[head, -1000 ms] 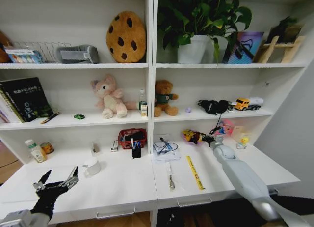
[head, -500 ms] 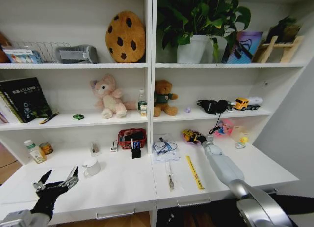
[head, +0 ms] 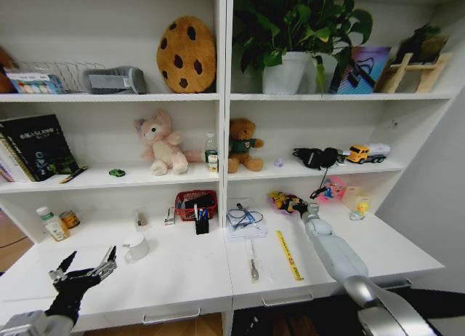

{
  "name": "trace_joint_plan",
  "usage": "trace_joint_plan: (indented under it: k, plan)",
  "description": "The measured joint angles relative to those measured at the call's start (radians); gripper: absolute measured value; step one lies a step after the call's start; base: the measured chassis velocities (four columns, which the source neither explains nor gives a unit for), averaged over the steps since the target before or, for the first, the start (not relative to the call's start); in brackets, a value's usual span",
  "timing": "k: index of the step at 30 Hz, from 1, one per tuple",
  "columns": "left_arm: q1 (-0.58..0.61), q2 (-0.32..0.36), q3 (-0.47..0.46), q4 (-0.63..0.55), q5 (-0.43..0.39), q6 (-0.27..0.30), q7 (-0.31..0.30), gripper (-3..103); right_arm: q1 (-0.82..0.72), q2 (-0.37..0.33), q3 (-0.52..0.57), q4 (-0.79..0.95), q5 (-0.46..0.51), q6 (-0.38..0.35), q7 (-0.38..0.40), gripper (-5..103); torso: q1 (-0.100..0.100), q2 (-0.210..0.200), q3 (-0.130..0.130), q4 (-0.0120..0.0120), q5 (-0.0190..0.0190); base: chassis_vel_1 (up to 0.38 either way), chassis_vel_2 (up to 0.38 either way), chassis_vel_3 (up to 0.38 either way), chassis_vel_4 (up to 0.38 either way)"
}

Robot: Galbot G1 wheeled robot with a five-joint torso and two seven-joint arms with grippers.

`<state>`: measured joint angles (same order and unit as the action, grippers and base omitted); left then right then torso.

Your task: Organize the objects on the table.

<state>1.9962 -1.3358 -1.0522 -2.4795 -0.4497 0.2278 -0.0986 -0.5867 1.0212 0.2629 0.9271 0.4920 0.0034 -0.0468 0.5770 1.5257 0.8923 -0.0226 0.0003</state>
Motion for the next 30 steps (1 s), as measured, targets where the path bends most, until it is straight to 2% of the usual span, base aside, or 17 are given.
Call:
trace_joint_plan:
  k: [2,4,6,8,9,12,13,14,17,18,21,22,25,26,28,29,30]
  plan:
    - [0.0,0.0,0.0,0.0,0.0,0.0,0.0,100,-0.061,-0.036,0.015,0.085,0.023,-0.014,0.014,74,0.0,0.0,0.0,-0.0002,-0.0006,0.0,0.0,0.0,0.0]
    - [0.0,0.0,0.0,0.0,0.0,0.0,0.0,100,-0.084,-0.047,0.02,0.115,0.032,-0.019,0.02,74,0.0,0.0,0.0,0.0,-0.0003,0.0,0.0,0.0,0.0]
    - [0.0,0.0,0.0,0.0,0.0,0.0,0.0,100,-0.19,-0.089,0.053,0.247,0.08,-0.052,0.036,90,0.0,0.0,0.0,0.0002,-0.0002,0.0,0.0,0.0,0.0]
    - [0.0,0.0,0.0,0.0,0.0,0.0,0.0,100,-0.239,-0.107,0.07,0.301,0.1,-0.066,0.043,90,0.0,0.0,0.0,0.0001,-0.0003,0.0,0.0,0.0,0.0]
    - [0.0,0.0,0.0,0.0,0.0,0.0,0.0,100,-0.282,-0.12,0.084,0.345,0.114,-0.076,0.047,99,0.0,0.0,0.0,-0.0002,-0.0001,0.0,0.0,0.0,0.0]
    - [0.0,0.0,0.0,0.0,0.0,0.0,0.0,100,-0.423,-0.161,0.166,0.496,0.143,-0.096,0.066,100,0.0,0.0,0.0,-0.0003,0.0,0.0,0.0,0.0,0.0]
    - [0.0,0.0,0.0,0.0,0.0,0.0,0.0,100,-0.56,-0.186,0.255,0.639,0.145,-0.103,0.111,100,0.0,0.0,0.0,-0.0004,-0.0006,0.0,0.0,0.0,0.0]
    - [0.0,0.0,0.0,0.0,0.0,0.0,0.0,100,-0.56,-0.186,0.255,0.639,0.145,-0.103,0.111,100,0.0,0.0,0.0,-0.0004,-0.0006,0.0,0.0,0.0,0.0]
    - [0.0,0.0,0.0,0.0,0.0,0.0,0.0,100,-0.806,-0.198,0.418,0.874,0.137,-0.07,0.17,100,0.0,0.0,0.0,-0.0001,-0.0003,0.0,0.0,0.0,0.0]
    - [0.0,0.0,0.0,0.0,0.0,0.0,0.0,100,-0.806,-0.198,0.418,0.874,0.137,-0.07,0.17,100,0.0,0.0,0.0,-0.0001,-0.0003,0.0,0.0,0.0,0.0]
    - [0.0,0.0,0.0,0.0,0.0,0.0,0.0,100,-1.02,-0.155,0.586,1.034,0.142,-0.033,0.153,100,0.0,0.0,0.0,-0.0001,-0.0004,0.0,0.0,0.0,0.0]
    - [0.0,0.0,0.0,0.0,0.0,0.0,0.0,100,-1.02,-0.155,0.586,1.034,0.142,-0.033,0.153,100,0.0,0.0,0.0,-0.0001,-0.0004,0.0,0.0,0.0,0.0]
    - [0.0,0.0,0.0,0.0,0.0,0.0,0.0,100,-1.248,-0.071,0.704,1.186,0.125,0.028,0.126,100,0.0,0.0,0.0,-0.0003,-0.0004,0.0,0.0,0.0,0.0]
    - [0.0,0.0,0.0,0.0,0.0,0.0,0.0,100,-1.248,-0.071,0.704,1.186,0.125,0.028,0.126,100,0.0,0.0,0.0,-0.0003,-0.0004,0.0,0.0,0.0,0.0]
    - [0.0,0.0,0.0,0.0,0.0,0.0,0.0,100,-1.326,-0.025,0.742,1.229,0.102,0.064,0.117,100,0.0,0.0,0.0,-0.0001,-0.0006,0.0,0.0,0.0,0.0]
    - [0.0,0.0,0.0,0.0,0.0,0.0,0.0,100,-1.396,0.025,0.768,1.26,0.077,0.105,0.102,100,0.0,0.0,0.0,0.0,-0.0006,0.0,0.0,0.0,0.0]
    - [0.0,0.0,0.0,0.0,0.0,0.0,0.0,100,-1.396,0.025,0.768,1.26,0.077,0.105,0.102,100,0.0,0.0,0.0,0.0,-0.0006,0.0,0.0,0.0,0.0]
